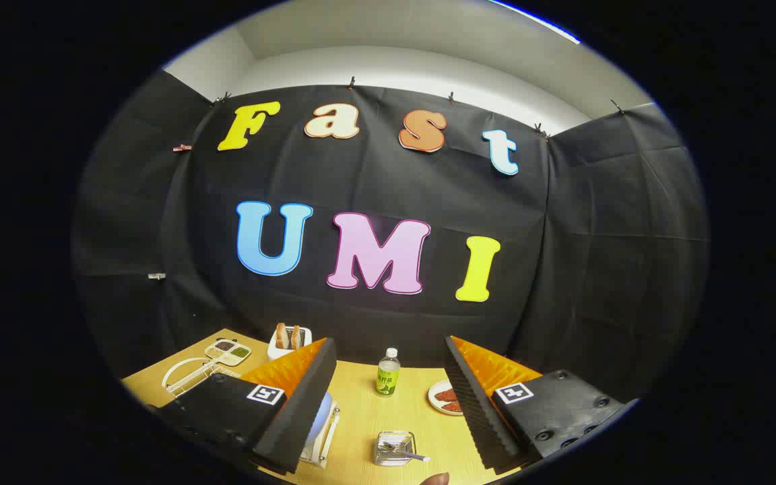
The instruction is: Take the plate from the dish rack, then take the spoon from the basket and place it into the plate.
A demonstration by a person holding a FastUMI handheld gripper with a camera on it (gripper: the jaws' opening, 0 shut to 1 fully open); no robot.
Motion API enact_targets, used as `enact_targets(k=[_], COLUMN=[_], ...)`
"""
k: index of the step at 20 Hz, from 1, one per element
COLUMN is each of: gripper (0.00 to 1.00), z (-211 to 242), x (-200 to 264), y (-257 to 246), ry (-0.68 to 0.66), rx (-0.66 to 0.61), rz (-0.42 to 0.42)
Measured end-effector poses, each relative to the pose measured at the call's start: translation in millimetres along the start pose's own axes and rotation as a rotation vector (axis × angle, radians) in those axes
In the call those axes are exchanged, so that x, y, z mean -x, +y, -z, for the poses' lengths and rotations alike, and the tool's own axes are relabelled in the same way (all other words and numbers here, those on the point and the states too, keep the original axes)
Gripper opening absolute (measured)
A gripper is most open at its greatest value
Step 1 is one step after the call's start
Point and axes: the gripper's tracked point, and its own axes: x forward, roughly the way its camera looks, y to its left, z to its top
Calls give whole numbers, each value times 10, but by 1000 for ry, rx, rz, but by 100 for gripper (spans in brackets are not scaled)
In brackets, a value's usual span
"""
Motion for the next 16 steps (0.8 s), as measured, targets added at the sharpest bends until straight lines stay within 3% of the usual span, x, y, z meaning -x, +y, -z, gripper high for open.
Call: enact_targets(k=[16], gripper=[97], z=[13], x=[-78], y=[93], ry=[12], rx=[15], rz=[7])
